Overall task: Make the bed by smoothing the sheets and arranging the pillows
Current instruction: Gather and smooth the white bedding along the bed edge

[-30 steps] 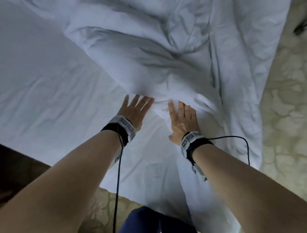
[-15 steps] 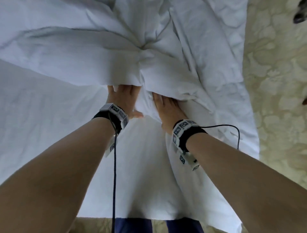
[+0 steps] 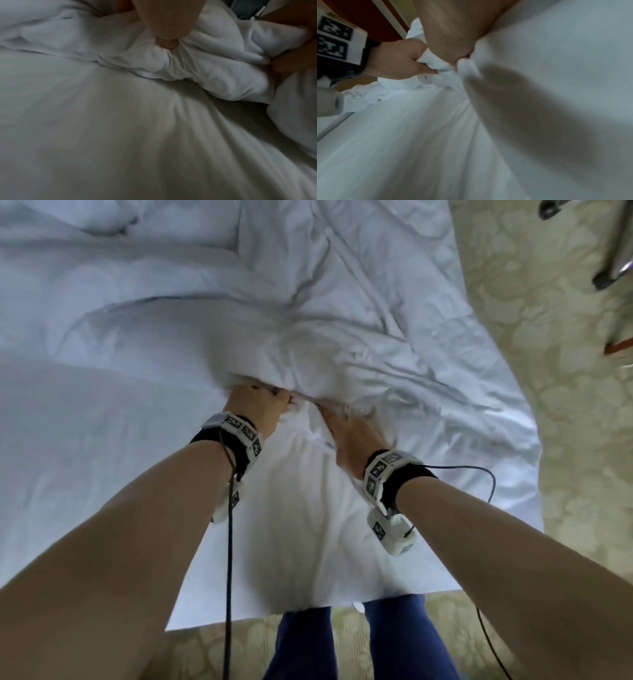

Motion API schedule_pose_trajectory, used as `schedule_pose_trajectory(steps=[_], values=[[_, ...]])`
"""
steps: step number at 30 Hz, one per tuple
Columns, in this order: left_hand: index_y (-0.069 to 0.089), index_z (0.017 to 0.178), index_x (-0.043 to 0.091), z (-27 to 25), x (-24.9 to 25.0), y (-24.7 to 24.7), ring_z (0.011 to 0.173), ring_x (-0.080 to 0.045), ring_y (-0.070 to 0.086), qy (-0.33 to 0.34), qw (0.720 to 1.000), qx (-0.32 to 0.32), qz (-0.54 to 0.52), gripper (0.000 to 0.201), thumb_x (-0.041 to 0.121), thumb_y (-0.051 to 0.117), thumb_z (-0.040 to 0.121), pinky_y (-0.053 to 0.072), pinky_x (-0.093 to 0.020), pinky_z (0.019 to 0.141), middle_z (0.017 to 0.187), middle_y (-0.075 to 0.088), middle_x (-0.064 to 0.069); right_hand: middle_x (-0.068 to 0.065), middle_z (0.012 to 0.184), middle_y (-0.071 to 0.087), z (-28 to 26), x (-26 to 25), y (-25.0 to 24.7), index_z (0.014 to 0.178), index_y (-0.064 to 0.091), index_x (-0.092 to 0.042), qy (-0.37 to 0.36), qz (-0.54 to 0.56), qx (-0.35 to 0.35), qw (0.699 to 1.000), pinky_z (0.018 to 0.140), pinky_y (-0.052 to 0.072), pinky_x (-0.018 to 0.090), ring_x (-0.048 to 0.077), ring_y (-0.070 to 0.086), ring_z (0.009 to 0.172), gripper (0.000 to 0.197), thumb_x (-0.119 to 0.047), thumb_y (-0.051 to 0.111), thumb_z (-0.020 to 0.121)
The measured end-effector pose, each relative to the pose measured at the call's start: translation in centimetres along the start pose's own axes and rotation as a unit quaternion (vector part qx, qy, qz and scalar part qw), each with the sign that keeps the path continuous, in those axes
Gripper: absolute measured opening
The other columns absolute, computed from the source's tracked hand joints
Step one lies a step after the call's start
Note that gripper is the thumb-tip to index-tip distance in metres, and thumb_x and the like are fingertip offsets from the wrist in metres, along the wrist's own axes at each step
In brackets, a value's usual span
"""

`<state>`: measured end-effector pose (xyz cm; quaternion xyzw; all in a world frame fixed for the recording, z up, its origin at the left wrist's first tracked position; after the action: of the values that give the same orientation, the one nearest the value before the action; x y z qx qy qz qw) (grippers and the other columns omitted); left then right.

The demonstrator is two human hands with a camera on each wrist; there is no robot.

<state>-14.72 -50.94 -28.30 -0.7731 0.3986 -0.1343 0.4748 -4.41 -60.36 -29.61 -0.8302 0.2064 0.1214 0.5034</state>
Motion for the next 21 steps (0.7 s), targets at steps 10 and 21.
schedule_pose_trajectory(steps=[10,21], values=[[0.040,0.141,0.028,-16.8,1.5,3.7,0.089,-0.030,0.066,-0.047,0.998,-0.007,-0.047,0.054,0.008,0.049,0.092,0.047,-0.032,0.065,0.100,0.068,-0.006,0.010,0.100,0.067,-11.7,-7.9,4.2,0.121,0.053,-0.025,-0.048,-0.072,-0.010,0.996,0.066,0.039,0.031,0.035,0.065,0.092,0.039,-0.013,0.056,0.084],[0.052,0.113,0.015,-33.2,10.1,10.0,0.068,-0.025,0.058,-0.044,0.996,-0.034,-0.067,0.024,0.007,0.042,0.093,0.040,-0.029,0.059,0.075,0.053,0.000,0.003,0.076,0.057,-25.3,-10.0,12.1,0.109,0.055,-0.019,-0.067,-0.107,-0.086,0.988,0.061,0.040,0.026,0.026,0.060,0.073,0.028,-0.009,0.053,0.083]])
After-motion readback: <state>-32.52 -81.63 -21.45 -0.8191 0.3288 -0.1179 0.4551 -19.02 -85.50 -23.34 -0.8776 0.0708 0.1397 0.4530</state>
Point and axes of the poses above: each hand's wrist, its own z-axis towards the middle knuckle, its own y-axis out of the palm, x = y × z, the point moved 9 cm from there along z, towards the middle knuckle
